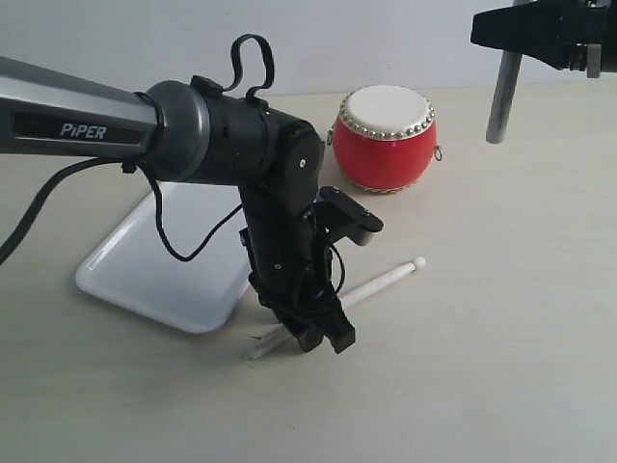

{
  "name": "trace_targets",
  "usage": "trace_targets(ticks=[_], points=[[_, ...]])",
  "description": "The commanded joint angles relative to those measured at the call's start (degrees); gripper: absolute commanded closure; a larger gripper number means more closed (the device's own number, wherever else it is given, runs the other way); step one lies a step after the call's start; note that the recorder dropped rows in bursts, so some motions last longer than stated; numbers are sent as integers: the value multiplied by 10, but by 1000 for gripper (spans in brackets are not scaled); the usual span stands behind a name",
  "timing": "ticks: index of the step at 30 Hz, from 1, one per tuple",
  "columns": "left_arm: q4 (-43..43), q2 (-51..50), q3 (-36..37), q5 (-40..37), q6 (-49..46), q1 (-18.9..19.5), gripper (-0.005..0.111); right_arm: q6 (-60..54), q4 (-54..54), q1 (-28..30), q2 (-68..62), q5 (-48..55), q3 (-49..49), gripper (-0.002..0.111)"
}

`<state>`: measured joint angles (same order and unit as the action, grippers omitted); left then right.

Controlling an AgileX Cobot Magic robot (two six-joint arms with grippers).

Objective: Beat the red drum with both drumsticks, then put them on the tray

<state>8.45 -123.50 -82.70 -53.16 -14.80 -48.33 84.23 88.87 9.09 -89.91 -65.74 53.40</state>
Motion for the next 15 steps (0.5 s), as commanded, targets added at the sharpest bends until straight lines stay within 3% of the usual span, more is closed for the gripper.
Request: trace_targets(ticks=[1, 4, 15], points=[[8, -2, 2, -1, 0, -2, 87, -4, -4, 2, 6, -4, 2, 108], [7, -2, 2, -1, 0, -2, 107, -4, -4, 2, 6, -4, 2, 108], [-12, 46, 1, 2, 1, 0, 107, -1, 16, 2, 6, -2, 2, 108]])
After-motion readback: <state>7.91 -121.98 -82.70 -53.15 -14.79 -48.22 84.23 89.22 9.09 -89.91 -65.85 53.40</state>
